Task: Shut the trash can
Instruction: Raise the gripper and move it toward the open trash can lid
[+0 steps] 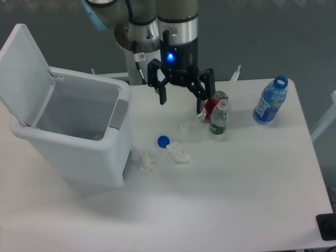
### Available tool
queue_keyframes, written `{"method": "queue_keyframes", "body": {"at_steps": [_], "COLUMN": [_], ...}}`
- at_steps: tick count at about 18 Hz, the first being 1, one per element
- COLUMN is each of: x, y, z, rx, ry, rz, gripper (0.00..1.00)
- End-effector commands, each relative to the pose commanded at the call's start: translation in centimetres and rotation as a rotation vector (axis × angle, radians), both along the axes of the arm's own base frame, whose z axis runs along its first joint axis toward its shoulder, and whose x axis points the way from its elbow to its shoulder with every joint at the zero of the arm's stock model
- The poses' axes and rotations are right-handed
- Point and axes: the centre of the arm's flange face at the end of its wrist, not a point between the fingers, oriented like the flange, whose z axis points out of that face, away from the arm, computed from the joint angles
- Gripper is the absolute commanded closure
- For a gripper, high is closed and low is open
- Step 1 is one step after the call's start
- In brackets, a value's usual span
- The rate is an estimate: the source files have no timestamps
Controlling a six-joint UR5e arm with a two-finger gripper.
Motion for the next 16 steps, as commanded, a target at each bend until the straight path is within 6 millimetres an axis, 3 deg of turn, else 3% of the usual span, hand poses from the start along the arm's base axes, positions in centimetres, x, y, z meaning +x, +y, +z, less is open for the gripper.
{"method": "queue_keyframes", "body": {"at_steps": [3,16], "x": [-0.9,-0.9], "y": [0.2,0.3], "z": [-0.2,-1.2], "rx": [-0.026,-0.028], "ry": [0.017,-0.005], "rz": [0.024,0.064], "gripper": [0.0,0.0]}}
